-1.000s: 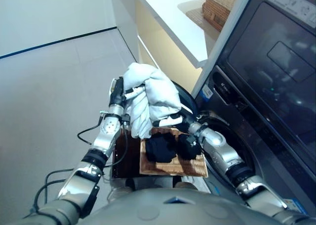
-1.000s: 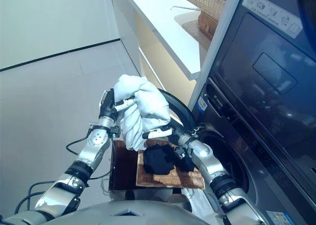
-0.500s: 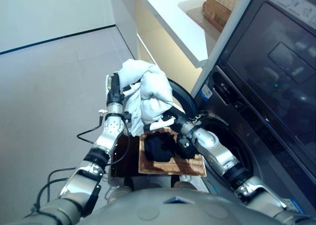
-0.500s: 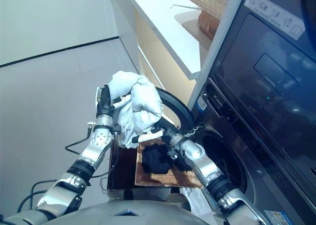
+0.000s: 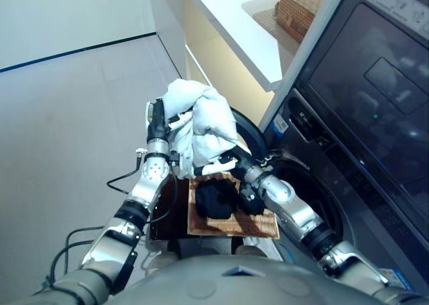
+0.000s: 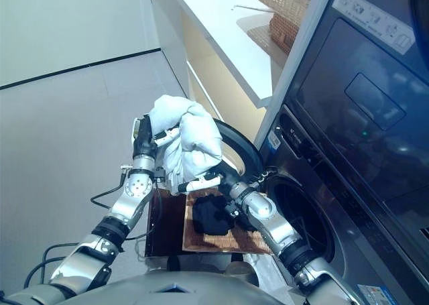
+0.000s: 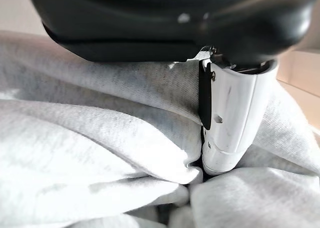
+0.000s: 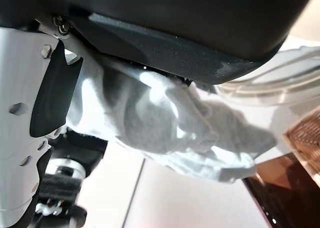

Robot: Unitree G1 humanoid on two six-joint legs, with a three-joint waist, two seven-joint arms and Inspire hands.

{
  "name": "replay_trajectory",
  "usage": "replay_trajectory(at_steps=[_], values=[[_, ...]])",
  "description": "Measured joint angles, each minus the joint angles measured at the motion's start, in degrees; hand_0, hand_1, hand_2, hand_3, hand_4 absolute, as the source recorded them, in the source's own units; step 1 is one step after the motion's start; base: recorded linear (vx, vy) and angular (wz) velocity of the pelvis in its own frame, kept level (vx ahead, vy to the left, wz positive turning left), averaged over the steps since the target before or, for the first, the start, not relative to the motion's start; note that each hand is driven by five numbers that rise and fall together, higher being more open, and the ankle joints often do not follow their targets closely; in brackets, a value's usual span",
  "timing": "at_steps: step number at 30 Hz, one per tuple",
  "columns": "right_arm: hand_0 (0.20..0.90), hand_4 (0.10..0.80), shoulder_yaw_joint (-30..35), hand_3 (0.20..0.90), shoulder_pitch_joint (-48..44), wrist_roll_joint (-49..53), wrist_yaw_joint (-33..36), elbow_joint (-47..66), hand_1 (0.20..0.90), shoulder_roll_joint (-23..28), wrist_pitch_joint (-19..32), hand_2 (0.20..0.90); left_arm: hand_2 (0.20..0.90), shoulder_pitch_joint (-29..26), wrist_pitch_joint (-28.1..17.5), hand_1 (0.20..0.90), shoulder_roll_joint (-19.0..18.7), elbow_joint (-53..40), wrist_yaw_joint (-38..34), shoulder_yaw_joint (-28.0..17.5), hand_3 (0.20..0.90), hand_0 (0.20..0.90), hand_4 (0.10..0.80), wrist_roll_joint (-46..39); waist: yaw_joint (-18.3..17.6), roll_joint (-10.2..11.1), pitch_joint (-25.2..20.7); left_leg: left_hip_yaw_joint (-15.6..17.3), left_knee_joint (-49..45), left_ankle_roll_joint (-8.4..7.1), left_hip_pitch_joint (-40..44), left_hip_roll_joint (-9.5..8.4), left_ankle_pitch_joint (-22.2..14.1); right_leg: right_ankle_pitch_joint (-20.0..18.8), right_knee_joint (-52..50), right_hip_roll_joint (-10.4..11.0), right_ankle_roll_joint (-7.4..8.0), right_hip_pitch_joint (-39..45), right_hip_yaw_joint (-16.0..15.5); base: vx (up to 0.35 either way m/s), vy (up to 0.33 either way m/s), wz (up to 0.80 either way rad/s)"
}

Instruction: Pick up the clothes and place them into the washing machine

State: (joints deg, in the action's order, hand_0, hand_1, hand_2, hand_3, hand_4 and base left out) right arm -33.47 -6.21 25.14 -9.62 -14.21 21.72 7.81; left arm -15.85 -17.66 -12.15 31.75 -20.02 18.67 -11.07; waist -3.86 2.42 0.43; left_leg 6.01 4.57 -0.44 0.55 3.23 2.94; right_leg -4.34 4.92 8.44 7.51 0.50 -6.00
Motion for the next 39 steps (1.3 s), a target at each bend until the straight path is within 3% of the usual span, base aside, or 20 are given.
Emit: replay_trajectory(at_steps=[5, 27, 28, 29, 39], values=[[0.9, 0.8, 0.1, 0.9, 0.0, -0.2, 1.1, 0.1, 0.9, -0.1, 0.0, 0.9, 0.2, 0.6, 0.0, 0.2, 0.0, -0.2, 2.3, 0.0, 0.2, 0.2, 0.3, -4.3, 0.1, 0.0, 0.1, 0.0, 0.0, 0.0, 0.0, 0.0, 0.0, 0.0, 0.0, 0.0, 0.0, 0.0, 0.1, 0.0, 0.0, 0.0], [0.9, 0.8, -0.3, 0.9, -0.4, -5.6, 7.4, 1.1, 0.9, -1.5, -0.4, 0.9, 0.2, 0.7, 0.0, 0.2, 0.0, -1.0, 2.6, 0.2, 0.2, 0.2, 0.3, -6.2, 0.2, -0.2, 0.5, 0.0, 0.0, 0.0, 0.0, 0.01, 0.0, 0.0, 0.0, 0.0, 0.01, 0.0, 0.1, 0.0, 0.0, 0.0], [0.258, 0.341, -0.3, 0.258, -0.4, -5.6, 7.5, 1.1, 0.258, -1.5, -0.4, 0.258, 0.2, 0.7, 0.0, 0.2, 0.0, -1.0, 2.6, 0.2, 0.2, 0.2, 0.3, -6.6, 0.3, -0.3, 0.5, 0.0, 0.0, 0.0, 0.0, 0.01, 0.0, 0.0, 0.0, 0.0, 0.01, 0.0, 0.1, 0.0, 0.0, 0.0], [0.2, 0.3, -0.3, 0.2, -0.4, -5.6, 7.5, 1.1, 0.2, -1.5, -0.4, 0.2, 0.2, 0.7, 0.0, 0.2, 0.0, -1.0, 2.6, 0.2, 0.2, 0.2, 0.3, -6.8, 0.3, -0.3, 0.5, 0.0, 0.0, 0.0, 0.0, 0.01, 0.0, 0.0, 0.1, 0.0, 0.01, 0.0, 0.1, 0.0, 0.0, 0.0], [0.2, 0.3, -0.1, 0.2, -1.7, -4.3, 9.6, 1.1, 0.2, -1.5, -0.4, 0.2, 0.2, 1.0, 0.0, 0.2, 0.0, -1.0, 2.4, 0.6, 0.2, 0.2, 0.3, -6.8, 0.3, -0.5, 0.7, 0.0, 0.0, 0.0, 0.0, 0.01, 0.0, 0.0, 0.0, 0.0, 0.0, 0.0, 0.1, 0.0, 0.0, 0.0]])
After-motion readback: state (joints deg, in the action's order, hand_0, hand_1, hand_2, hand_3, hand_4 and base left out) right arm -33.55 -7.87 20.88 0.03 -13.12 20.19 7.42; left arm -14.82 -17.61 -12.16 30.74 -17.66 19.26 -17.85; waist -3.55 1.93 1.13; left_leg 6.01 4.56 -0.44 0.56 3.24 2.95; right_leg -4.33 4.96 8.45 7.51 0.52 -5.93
